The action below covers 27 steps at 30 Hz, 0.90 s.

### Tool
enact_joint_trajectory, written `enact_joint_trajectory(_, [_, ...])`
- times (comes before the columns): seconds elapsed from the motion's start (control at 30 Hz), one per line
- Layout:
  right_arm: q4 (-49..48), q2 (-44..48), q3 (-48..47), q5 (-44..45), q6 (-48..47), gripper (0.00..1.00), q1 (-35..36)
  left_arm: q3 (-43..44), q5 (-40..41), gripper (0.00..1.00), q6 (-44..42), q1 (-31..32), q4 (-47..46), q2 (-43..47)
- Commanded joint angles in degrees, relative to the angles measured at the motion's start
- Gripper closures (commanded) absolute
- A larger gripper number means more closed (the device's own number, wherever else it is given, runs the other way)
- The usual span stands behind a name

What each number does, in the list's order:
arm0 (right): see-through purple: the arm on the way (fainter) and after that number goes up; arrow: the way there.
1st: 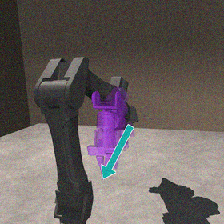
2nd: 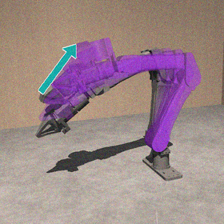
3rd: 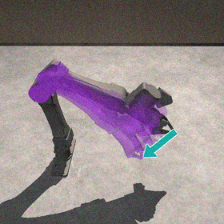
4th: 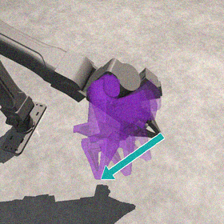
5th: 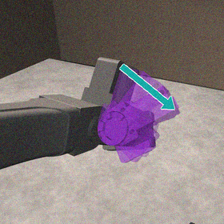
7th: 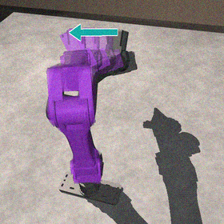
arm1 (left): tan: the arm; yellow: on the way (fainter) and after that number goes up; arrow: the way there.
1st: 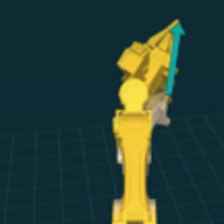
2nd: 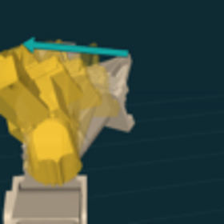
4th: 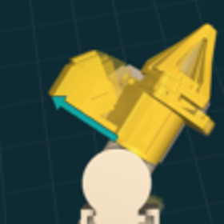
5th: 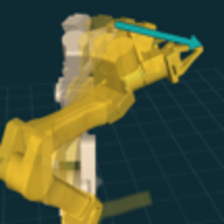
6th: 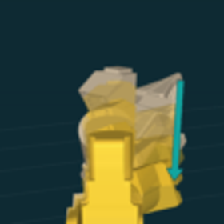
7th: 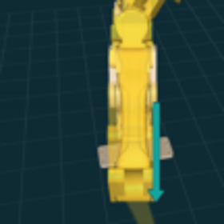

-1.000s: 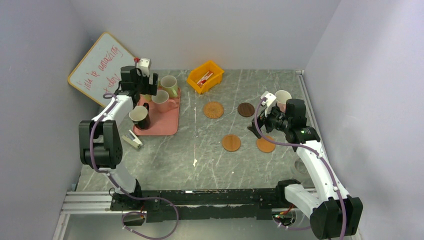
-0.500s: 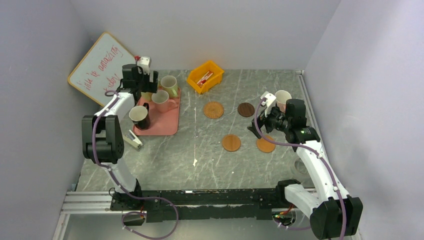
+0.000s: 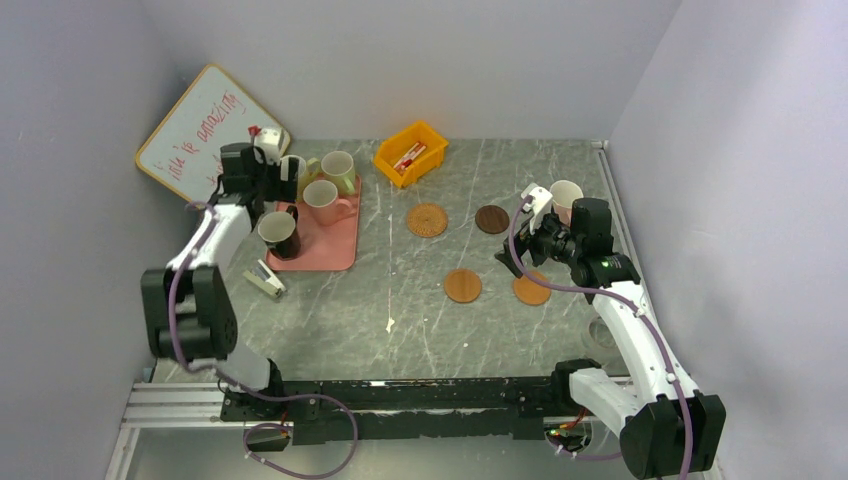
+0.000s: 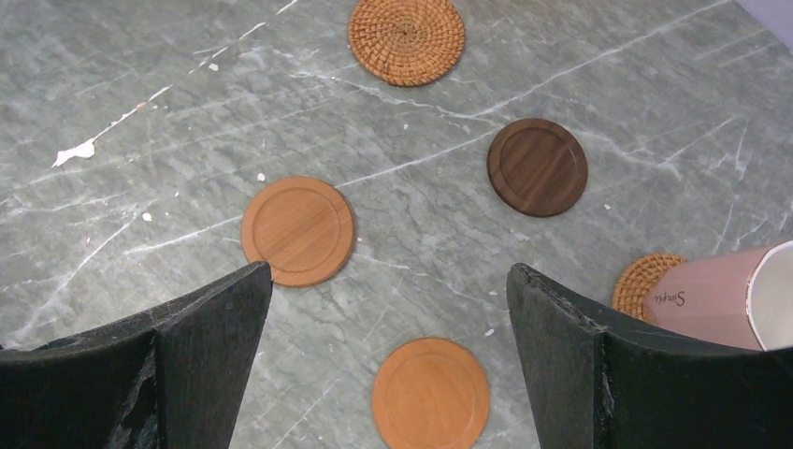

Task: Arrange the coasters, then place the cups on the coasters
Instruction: Pick up the cup from the tray.

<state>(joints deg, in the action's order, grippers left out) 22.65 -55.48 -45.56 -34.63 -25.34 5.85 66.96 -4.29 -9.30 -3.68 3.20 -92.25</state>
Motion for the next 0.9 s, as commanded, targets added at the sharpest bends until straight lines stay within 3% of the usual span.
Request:
enact_joint_trajectory(0.0, [-1.58,1.16,-0.06,-1.67,-0.95,0.00,0.22,-7.06,-1.52,0.04,-6.70,-0.05,6.01,13.26])
enact_joint_trajectory(0.3, [-1.83,1.49,0.00,-1.31,-0.71,0.00,0.18,-18.04,-4.91,0.04,-9.77,-0.61,12.34,24.39])
enact_joint_trajectory(0.43, [-1.87,1.26,0.12,-1.40,-0.71,0.00,0.17,-19.54,-7.38,0.04,-9.88,-0.58,12.26,24.30])
enact_joint_trajectory(0.87, [-1.65,1.61,0.12,-1.75,-0.75,0.00,0.21,-20.20,-4.90,0.04,-9.66,-0.62,9.26,20.94])
